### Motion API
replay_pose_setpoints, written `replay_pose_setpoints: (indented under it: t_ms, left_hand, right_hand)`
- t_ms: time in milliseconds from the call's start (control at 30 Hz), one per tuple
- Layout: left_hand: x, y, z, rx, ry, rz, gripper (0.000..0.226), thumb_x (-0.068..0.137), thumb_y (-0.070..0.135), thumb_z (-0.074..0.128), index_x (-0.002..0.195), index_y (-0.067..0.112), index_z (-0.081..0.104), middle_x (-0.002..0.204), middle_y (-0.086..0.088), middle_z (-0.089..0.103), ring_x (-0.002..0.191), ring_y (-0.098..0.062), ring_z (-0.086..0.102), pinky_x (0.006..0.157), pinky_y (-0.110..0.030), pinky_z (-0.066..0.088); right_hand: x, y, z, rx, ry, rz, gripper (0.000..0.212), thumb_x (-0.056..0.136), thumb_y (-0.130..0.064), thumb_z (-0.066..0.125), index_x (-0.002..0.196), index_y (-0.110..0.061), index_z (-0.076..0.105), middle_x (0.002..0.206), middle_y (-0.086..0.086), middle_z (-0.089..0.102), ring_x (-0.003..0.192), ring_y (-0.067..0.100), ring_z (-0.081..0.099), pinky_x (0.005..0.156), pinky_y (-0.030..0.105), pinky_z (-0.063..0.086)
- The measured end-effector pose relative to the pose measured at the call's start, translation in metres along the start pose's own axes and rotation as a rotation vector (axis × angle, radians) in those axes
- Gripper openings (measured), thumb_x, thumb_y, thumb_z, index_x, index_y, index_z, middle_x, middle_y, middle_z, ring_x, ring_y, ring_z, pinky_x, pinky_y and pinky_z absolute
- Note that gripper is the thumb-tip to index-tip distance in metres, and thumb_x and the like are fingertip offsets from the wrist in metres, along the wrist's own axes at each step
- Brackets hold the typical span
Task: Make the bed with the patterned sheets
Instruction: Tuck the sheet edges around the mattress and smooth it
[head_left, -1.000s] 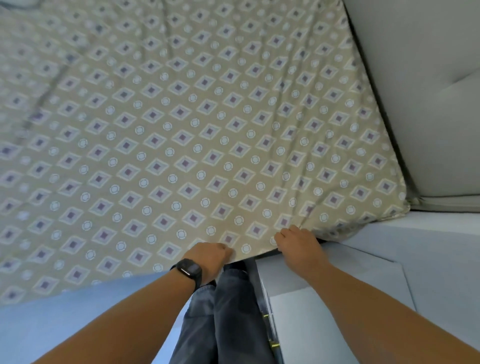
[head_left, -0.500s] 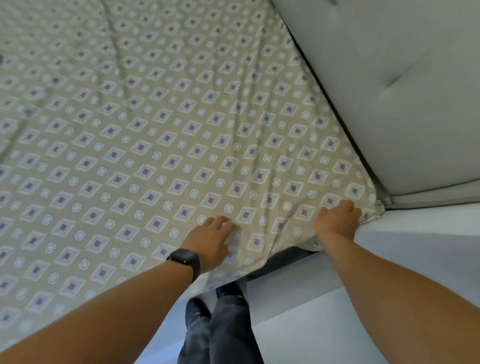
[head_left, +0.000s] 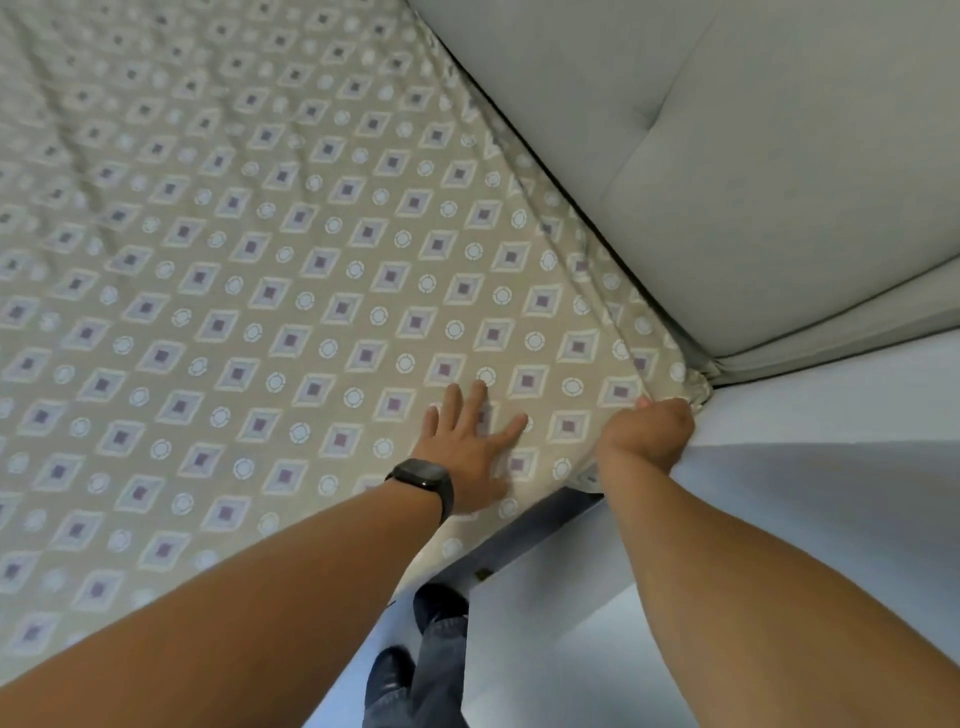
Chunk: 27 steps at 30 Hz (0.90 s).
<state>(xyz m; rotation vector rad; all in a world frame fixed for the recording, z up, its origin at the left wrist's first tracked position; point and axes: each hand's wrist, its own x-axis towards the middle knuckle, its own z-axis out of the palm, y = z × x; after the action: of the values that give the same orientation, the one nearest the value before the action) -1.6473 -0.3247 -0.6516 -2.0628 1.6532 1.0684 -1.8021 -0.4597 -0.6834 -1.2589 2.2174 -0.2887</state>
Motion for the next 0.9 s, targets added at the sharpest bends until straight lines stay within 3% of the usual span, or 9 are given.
replay_pose_setpoints:
  t_ms: [133, 233, 300, 333, 433, 500, 633, 767, 900]
  left_hand:
    - [0.006, -0.007, -0.003, 0.099, -0.004, 0.067, 0.087, 0.095, 0.059, 0.052, 0.155, 0.05, -0.011, 0.161, -0.009, -0.036, 0.148, -0.038, -0.032, 0.123, -0.058, -0.005]
    - [0.009, -0.009, 0.0, 0.168, 0.006, 0.072, 0.099, 0.09, 0.062, 0.059, 0.155, 0.05, -0.015, 0.159, -0.01, -0.039, 0.146, -0.039, -0.034, 0.123, -0.058, -0.006]
    - [0.013, -0.009, 0.002, 0.168, 0.021, 0.064, 0.106, 0.088, 0.061, 0.064, 0.154, 0.05, -0.017, 0.159, -0.01, -0.04, 0.146, -0.039, -0.035, 0.123, -0.058, -0.006]
    - [0.014, -0.009, 0.003, 0.175, 0.032, 0.066, 0.11, 0.086, 0.062, 0.067, 0.154, 0.049, -0.019, 0.159, -0.01, -0.04, 0.146, -0.038, -0.035, 0.123, -0.058, -0.007]
    - [0.018, -0.01, 0.0, 0.17, 0.072, 0.066, 0.128, 0.079, 0.062, 0.074, 0.148, 0.046, -0.033, 0.158, -0.009, -0.042, 0.145, -0.036, -0.038, 0.122, -0.059, -0.008]
    - [0.022, -0.009, -0.005, 0.159, 0.061, 0.043, 0.137, 0.075, 0.061, 0.078, 0.146, 0.044, -0.038, 0.158, -0.009, -0.042, 0.145, -0.035, -0.037, 0.121, -0.062, -0.007]
    - [0.026, -0.008, -0.01, 0.155, 0.017, 0.041, 0.136, 0.076, 0.061, 0.078, 0.149, 0.041, -0.034, 0.159, -0.006, -0.041, 0.147, -0.035, -0.034, 0.121, -0.064, -0.003]
    - [0.026, -0.025, -0.018, 0.098, -0.002, 0.129, 0.122, 0.082, 0.058, 0.072, 0.155, 0.04, -0.023, 0.163, 0.0, -0.034, 0.151, -0.027, -0.028, 0.125, -0.055, -0.002]
    - [0.021, -0.04, -0.022, 0.051, 0.002, 0.182, 0.104, 0.092, 0.053, 0.063, 0.158, 0.039, -0.017, 0.165, 0.006, -0.027, 0.153, -0.019, -0.021, 0.125, -0.045, 0.0]
  right_hand:
    - [0.009, -0.021, 0.005, -0.093, -0.002, 0.081, 0.056, 0.096, -0.018, 0.06, 0.143, 0.0, 0.035, 0.146, 0.022, 0.039, 0.126, 0.042, 0.05, 0.096, 0.05, 0.05]
    - [0.013, -0.037, -0.002, -0.269, 0.092, -0.451, 0.04, 0.093, -0.018, 0.054, 0.132, -0.011, 0.046, 0.135, 0.016, 0.045, 0.118, 0.037, 0.05, 0.092, 0.05, 0.049]
    - [0.022, -0.049, 0.003, -0.401, 0.006, -0.834, 0.045, 0.095, -0.022, 0.053, 0.139, -0.016, 0.044, 0.142, 0.012, 0.042, 0.126, 0.034, 0.045, 0.102, 0.047, 0.044]
    - [0.027, -0.056, 0.008, -0.439, -0.116, -0.892, 0.052, 0.099, -0.029, 0.049, 0.148, -0.02, 0.037, 0.154, 0.01, 0.033, 0.137, 0.033, 0.036, 0.111, 0.046, 0.037]
    - [0.045, -0.05, 0.019, -0.589, -0.441, -0.835, 0.065, 0.105, -0.053, 0.025, 0.161, -0.035, 0.0, 0.169, -0.008, -0.01, 0.156, 0.019, -0.009, 0.126, 0.042, 0.0]
    - [0.059, -0.04, 0.016, -0.654, -0.426, -0.794, 0.074, 0.099, -0.069, 0.016, 0.159, -0.038, -0.015, 0.165, -0.016, -0.024, 0.153, 0.014, -0.021, 0.124, 0.04, -0.011]
    - [0.077, -0.034, 0.006, -0.687, -0.354, -0.663, 0.077, 0.096, -0.074, 0.008, 0.16, -0.036, -0.01, 0.168, -0.014, -0.015, 0.156, 0.018, -0.009, 0.124, 0.042, -0.007]
    - [0.095, -0.056, 0.003, -0.641, -0.318, -0.379, 0.072, 0.101, -0.062, 0.007, 0.159, -0.02, 0.015, 0.166, 0.01, 0.021, 0.151, 0.031, 0.023, 0.121, 0.053, 0.019]
    - [0.078, -0.078, -0.006, -0.738, -0.354, -0.266, 0.071, 0.104, -0.057, 0.015, 0.161, -0.017, 0.003, 0.168, 0.012, 0.011, 0.151, 0.037, 0.019, 0.121, 0.053, 0.02]
